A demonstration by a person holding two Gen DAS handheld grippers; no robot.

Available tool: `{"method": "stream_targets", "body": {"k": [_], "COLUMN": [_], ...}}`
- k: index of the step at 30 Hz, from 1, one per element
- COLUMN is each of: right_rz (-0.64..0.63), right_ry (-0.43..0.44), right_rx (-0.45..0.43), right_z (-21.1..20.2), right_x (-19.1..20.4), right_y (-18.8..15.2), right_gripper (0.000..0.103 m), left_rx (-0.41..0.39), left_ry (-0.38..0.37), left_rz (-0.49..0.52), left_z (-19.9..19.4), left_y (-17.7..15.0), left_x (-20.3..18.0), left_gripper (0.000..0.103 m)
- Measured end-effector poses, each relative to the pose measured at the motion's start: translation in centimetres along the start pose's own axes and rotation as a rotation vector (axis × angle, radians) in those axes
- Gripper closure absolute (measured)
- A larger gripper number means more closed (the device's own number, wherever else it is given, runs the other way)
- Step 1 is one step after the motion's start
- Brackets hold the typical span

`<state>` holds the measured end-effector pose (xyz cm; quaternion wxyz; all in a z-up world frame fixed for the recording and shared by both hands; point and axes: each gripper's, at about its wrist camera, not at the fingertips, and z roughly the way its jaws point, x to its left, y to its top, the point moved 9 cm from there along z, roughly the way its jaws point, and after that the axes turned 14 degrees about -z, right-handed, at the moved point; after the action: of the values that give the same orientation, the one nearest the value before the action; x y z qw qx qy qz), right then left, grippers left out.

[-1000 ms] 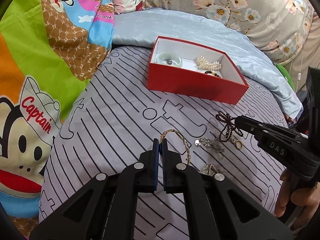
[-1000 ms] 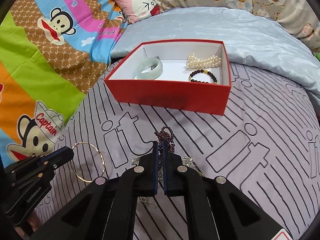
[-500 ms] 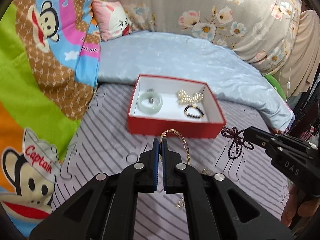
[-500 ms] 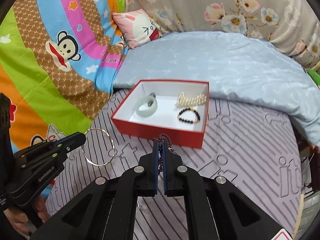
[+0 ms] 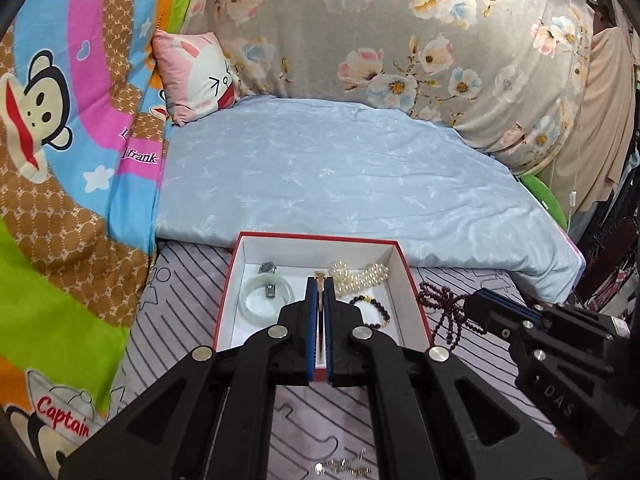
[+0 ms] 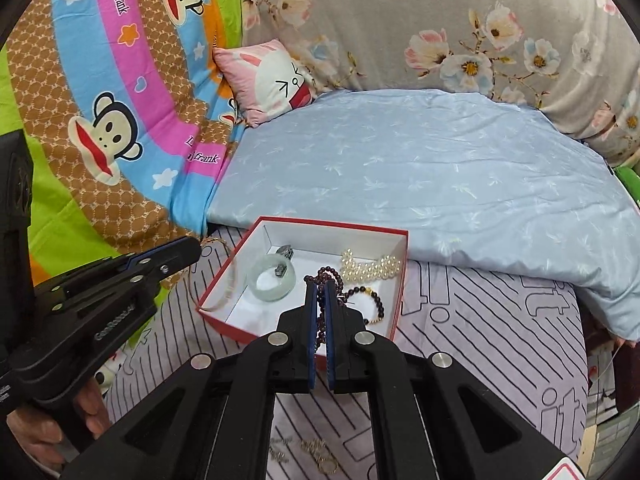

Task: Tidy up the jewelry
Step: 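Carry the gold bangle and garnet strand with both grippers into the red box, then open both grippers to drop bangle and strand inside the box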

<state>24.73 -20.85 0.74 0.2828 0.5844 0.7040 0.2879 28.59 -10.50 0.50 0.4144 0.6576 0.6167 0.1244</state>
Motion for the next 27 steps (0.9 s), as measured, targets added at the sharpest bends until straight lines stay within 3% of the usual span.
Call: {"method": "stream_targets", "body": {"k": [14,27], "right_rz": [0.022,-0.007], "right_ry": [0.012,0.063], "right_rx": [0.095,0.192], "right_z": [8.6,14.3], "right_x": [-2.0,0.2], "right_y": [-0.4,-3.0], "right_gripper": [0.1,0.1], "left_rx": [0.051,0.111], "left_ry": [0.039,0.104], "left_rz": [-0.021,-0.045], "left_z": [9.1,12.6], "left_y": [1.0,-1.4], "left_x": [0.6,4.1], "left_gripper": [0.102,0.101]}}
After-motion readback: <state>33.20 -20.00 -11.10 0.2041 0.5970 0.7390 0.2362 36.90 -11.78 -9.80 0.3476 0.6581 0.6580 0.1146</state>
